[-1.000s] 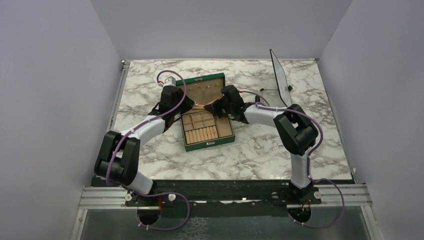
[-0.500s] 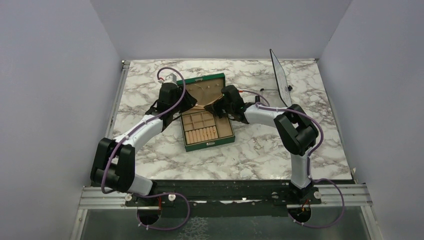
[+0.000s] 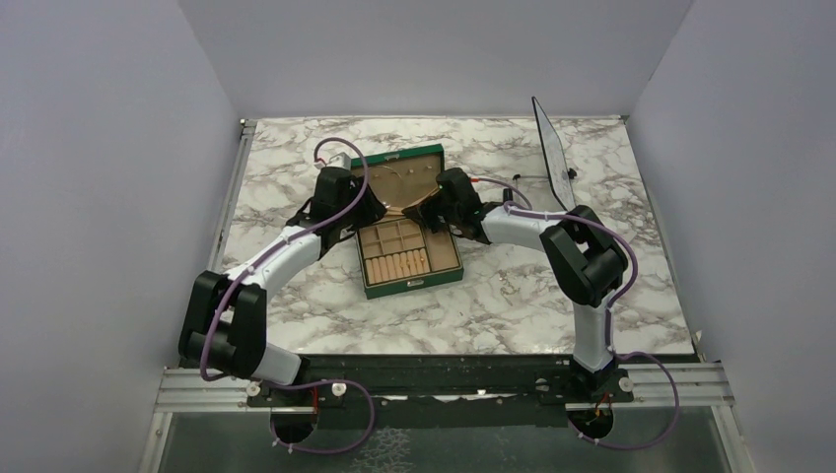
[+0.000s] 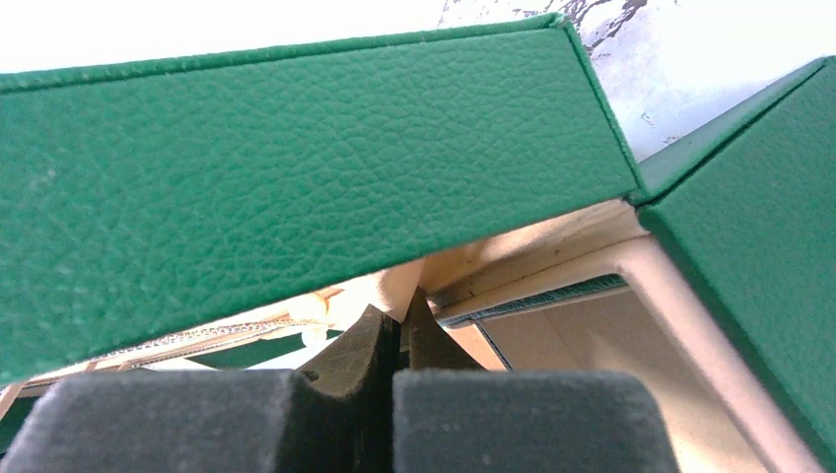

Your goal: Organize the mixed jewelry

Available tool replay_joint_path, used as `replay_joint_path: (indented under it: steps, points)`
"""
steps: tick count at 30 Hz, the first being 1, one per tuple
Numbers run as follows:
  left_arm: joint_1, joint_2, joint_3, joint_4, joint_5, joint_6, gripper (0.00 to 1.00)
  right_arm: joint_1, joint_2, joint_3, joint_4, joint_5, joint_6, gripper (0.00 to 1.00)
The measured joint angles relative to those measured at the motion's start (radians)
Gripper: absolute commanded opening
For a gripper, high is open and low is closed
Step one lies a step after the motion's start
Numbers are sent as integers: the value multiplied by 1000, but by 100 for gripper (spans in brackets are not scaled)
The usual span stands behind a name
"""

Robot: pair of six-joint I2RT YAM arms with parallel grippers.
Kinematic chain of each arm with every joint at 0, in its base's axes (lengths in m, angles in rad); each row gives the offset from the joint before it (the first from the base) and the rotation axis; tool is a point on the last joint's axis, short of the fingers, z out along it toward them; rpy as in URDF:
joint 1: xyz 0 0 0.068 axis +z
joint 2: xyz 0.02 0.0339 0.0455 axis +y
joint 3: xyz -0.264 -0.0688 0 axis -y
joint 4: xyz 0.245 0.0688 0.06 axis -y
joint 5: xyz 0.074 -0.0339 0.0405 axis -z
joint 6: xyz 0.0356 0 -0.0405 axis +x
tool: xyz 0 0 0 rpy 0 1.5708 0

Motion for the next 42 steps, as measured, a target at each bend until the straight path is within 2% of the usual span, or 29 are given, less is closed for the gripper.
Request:
replay_joint_path:
  steps: [3,19,35,42]
  points:
    - [0,30,0,0,-3,17,40,0,0,0,0,0,-2,1]
    - [0,81,48,38,-55,44,23,0,-3,-22,39,-1,-10,1]
    - [-5,115,110,-1,-125,20,30,0,-11,-34,44,-7,-12,1]
    - [-11,129,142,-43,-137,-2,33,6,-50,-86,82,-6,-65,1]
